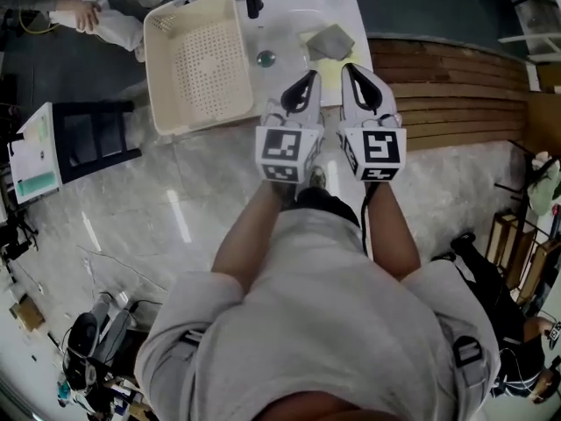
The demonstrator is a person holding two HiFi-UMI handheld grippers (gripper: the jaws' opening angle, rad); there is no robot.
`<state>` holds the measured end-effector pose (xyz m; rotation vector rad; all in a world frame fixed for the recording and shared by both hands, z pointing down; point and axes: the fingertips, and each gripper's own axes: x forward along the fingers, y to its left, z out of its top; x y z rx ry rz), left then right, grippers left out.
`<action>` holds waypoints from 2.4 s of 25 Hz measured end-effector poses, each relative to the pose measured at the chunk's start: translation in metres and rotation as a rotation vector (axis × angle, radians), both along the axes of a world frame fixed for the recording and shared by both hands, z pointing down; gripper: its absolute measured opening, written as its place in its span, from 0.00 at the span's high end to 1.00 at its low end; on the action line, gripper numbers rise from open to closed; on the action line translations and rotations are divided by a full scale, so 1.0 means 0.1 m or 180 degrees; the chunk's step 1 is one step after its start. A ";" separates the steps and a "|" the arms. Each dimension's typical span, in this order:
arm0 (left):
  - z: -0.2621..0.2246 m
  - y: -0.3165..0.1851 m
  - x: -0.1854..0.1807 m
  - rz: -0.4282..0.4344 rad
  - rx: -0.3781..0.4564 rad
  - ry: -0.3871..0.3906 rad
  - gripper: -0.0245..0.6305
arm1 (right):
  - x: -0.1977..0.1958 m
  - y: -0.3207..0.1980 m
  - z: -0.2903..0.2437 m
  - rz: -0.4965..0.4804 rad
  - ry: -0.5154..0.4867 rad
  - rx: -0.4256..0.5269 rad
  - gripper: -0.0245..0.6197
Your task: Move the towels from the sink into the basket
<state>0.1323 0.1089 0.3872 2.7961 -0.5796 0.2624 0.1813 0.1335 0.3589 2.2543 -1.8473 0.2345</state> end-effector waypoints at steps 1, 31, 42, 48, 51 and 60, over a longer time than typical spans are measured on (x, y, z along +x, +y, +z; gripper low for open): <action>0.04 -0.04 0.05 0.0053 -0.0043 -0.0009 0.94 | 0.04 -0.03 0.04 0.0054 0.0010 -0.0050 0.96; 1.50 -0.53 0.87 -0.0150 -0.0662 -0.0808 0.94 | 1.20 -0.53 1.63 0.0089 -0.0381 -0.1053 0.95; 1.66 -0.58 0.89 -0.0240 -0.0746 -0.0894 0.94 | 1.27 -0.62 2.03 -0.0038 -0.0558 -0.1442 0.77; 1.72 -0.61 0.89 -0.0293 -0.0796 -0.0907 0.94 | 1.29 -0.69 2.17 -0.0116 -0.0572 -0.1611 0.77; 1.74 -0.63 0.88 -0.0318 -0.0817 -0.0912 0.94 | 1.30 -0.72 2.23 -0.0148 -0.0536 -0.1714 0.80; 1.65 -0.73 0.85 -0.0413 -0.0766 -0.0862 0.94 | 1.28 -0.83 2.03 -0.0249 -0.0374 -0.1581 0.95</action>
